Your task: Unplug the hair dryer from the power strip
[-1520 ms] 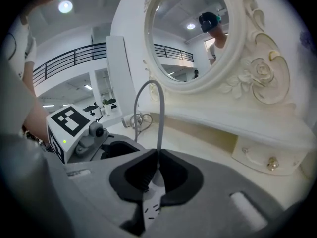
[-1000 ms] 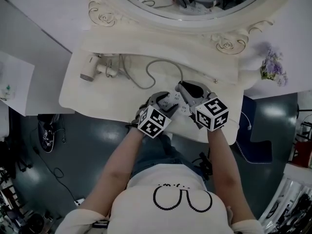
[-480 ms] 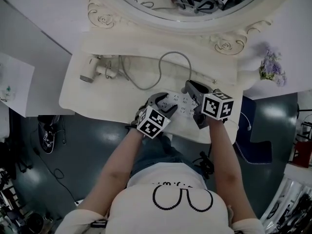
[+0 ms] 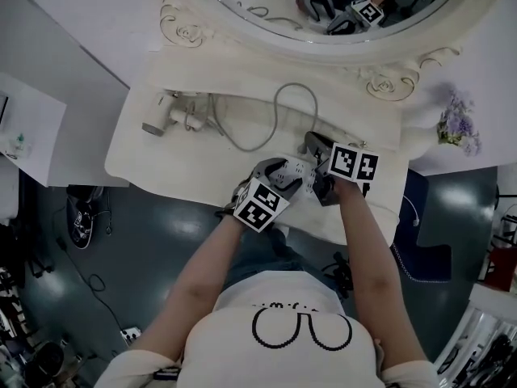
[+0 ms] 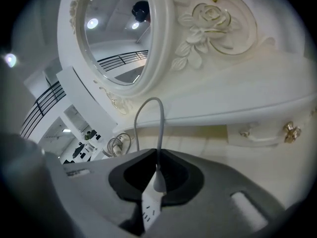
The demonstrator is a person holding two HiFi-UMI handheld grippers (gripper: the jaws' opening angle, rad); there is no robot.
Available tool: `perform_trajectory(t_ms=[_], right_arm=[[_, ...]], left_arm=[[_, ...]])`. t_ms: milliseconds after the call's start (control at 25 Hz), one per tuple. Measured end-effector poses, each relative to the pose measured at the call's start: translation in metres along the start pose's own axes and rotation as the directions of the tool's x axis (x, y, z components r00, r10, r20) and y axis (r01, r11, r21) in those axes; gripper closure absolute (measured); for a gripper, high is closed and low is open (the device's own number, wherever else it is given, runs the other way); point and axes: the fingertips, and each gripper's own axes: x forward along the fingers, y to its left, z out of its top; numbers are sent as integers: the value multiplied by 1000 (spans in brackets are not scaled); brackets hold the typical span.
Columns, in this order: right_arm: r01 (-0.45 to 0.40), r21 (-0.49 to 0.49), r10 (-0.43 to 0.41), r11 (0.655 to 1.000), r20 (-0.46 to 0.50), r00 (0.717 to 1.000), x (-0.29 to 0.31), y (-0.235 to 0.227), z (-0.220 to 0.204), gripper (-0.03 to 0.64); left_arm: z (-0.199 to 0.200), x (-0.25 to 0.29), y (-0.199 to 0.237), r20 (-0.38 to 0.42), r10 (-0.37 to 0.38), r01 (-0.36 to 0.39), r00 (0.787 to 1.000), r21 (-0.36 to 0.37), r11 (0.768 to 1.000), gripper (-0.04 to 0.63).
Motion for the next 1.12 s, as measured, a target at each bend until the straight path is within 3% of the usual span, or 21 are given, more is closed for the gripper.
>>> perform_trajectory(t_ms=[40, 160, 400, 520, 760, 880, 960, 1080, 1120], right_arm=[[7, -6, -7, 1000, 8, 1000, 1, 0, 1, 588], [10, -15, -10, 1000, 15, 1000, 2, 3, 3, 497], [18, -55, -14, 998, 59, 998, -16, 8, 15, 442], [49, -125, -38, 991, 88, 995, -32, 11, 22, 354], [126, -232, -83, 965, 183, 979, -74, 16, 30, 342], [155, -266, -100, 951, 207, 973, -89, 23, 31, 369], [199, -293, -130, 935, 240, 962, -100, 26, 34, 406], [287, -306, -190, 908, 310, 932, -119, 25, 40, 614], [294, -305, -189, 906, 330, 925, -124, 27, 42, 614]], left_arm=[[0, 0, 0, -2, 0, 0, 1000, 2, 1000, 359], [0, -1, 0, -6, -2, 2, 1000, 12, 1000, 359], [-1, -1, 1, -8, -6, 6, 1000, 16, 1000, 359], [-1, -1, 1, -12, -7, 7, 1000, 21, 1000, 359], [-1, -1, 0, -26, -12, 13, 1000, 30, 999, 359], [-1, 0, 0, -28, -8, 8, 1000, 10, 1000, 359], [3, -1, 0, -25, -18, 16, 1000, -54, 998, 359], [17, -13, -3, 8, -36, 36, 999, -134, 990, 359], [25, -20, -2, 40, -27, 32, 999, -136, 990, 359]])
